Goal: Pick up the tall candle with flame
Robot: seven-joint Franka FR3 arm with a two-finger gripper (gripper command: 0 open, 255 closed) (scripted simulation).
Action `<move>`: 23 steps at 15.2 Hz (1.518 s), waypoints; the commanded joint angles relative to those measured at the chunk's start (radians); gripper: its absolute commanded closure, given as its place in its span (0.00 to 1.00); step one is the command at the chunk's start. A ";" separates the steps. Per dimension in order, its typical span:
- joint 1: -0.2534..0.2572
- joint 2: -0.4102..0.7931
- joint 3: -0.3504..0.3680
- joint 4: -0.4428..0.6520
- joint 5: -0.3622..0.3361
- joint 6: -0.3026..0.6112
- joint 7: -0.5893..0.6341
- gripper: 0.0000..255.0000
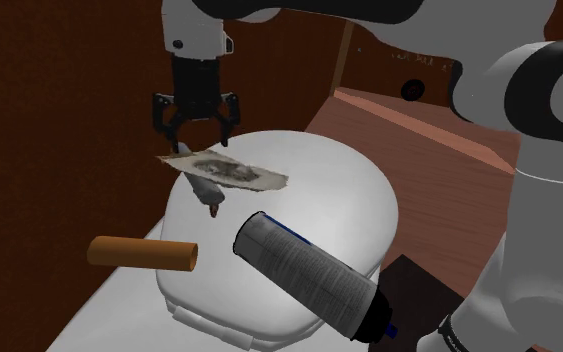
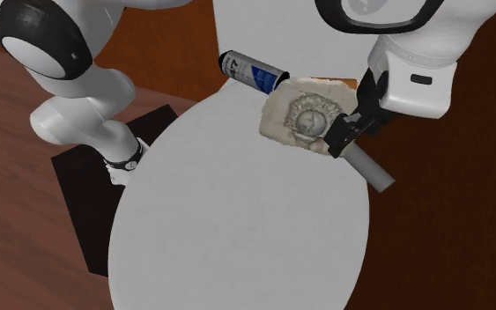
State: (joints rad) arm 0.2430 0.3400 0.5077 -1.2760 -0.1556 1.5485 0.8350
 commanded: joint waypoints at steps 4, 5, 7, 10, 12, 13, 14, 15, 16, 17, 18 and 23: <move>0.012 0.032 -0.004 -0.011 -0.017 0.041 0.018 0.00; 0.009 0.028 -0.004 -0.029 -0.016 0.056 0.018 0.00; 0.004 0.023 -0.004 -0.064 -0.014 0.086 0.018 0.00; 0.002 0.020 -0.004 -0.076 -0.013 0.095 0.018 1.00; 0.001 0.021 -0.005 -0.075 -0.013 0.095 0.017 1.00; 0.002 0.021 -0.005 -0.074 -0.013 0.095 0.018 1.00; 0.002 0.022 -0.005 -0.074 -0.013 0.095 0.018 1.00; 0.002 0.021 -0.005 -0.074 -0.013 0.095 0.018 1.00; 0.001 0.021 -0.005 -0.075 -0.013 0.096 0.018 1.00; 0.002 0.021 -0.005 -0.075 -0.013 0.095 0.018 1.00; 0.001 0.021 -0.005 -0.075 -0.013 0.096 0.018 1.00; 0.013 0.033 -0.003 -0.003 -0.018 0.035 0.018 1.00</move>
State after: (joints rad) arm 0.2532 0.3694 0.5042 -1.2979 -0.1719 1.5988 0.8535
